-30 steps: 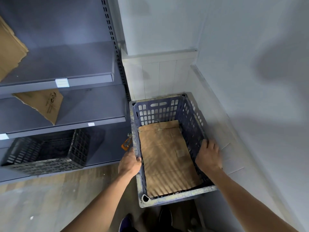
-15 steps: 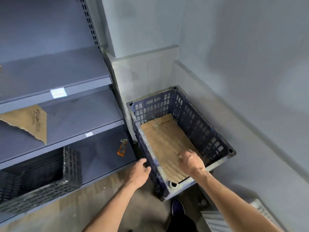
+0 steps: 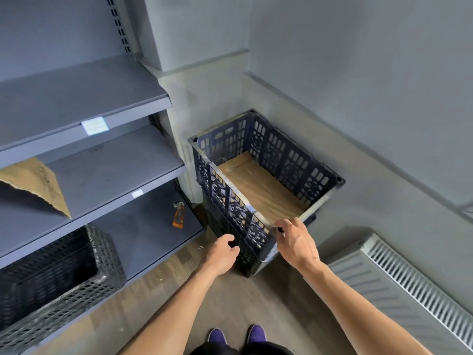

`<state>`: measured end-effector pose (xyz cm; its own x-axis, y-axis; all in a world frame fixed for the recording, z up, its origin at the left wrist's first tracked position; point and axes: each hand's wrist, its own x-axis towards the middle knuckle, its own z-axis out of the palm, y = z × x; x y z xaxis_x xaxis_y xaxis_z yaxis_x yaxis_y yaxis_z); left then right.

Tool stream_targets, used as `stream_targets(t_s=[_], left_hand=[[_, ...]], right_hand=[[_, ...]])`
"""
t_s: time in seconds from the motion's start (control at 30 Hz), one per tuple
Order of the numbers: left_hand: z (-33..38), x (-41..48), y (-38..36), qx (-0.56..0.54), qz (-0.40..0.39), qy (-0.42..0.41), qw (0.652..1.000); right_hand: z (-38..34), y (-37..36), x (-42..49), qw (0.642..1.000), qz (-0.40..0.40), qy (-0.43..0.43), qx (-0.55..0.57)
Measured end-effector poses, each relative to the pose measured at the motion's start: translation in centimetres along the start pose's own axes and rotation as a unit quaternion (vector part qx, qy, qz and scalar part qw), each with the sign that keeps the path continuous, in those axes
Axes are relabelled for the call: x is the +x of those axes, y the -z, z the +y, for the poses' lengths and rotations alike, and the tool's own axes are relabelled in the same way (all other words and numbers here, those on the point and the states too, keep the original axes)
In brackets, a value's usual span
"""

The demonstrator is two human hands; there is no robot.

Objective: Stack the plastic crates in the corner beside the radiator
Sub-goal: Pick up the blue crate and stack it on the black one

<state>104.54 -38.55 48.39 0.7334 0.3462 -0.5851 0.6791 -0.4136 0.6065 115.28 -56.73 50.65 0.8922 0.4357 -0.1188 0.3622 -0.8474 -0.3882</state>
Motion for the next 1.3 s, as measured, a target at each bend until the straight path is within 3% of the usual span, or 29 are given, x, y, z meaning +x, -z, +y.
stream_targets(t_s=[0.23,0.47,0.57,0.77,1.0,1.3], left_hand=[[2.1,-0.6,-1.1,0.0,-0.011,-0.043,0.999],[6.6,-0.8,-2.8,0.029,0.015,-0.089,0.996],[8.4,-0.8,-3.9,0.094,0.007,-0.098,0.991],[10.9,0.0,-6.8,0.125,-0.004,-0.07,0.99],[13.7,1.3,-11.0,0.107,0.104,0.029,0.988],[15.1,1.8,-13.6,0.068,0.164,0.107,0.978]], right_hand=[[4.7,0.1,-4.1,0.992,-0.053,-0.11,0.03],[6.6,-0.2,-6.4,0.985,-0.117,-0.102,0.069],[7.4,1.0,-5.7,0.986,-0.119,-0.085,0.074],[10.5,4.7,-2.6,0.993,-0.109,-0.032,0.035],[14.1,7.8,3.6,0.992,-0.093,0.075,-0.028],[19.9,11.4,10.7,0.958,-0.182,0.187,-0.122]])
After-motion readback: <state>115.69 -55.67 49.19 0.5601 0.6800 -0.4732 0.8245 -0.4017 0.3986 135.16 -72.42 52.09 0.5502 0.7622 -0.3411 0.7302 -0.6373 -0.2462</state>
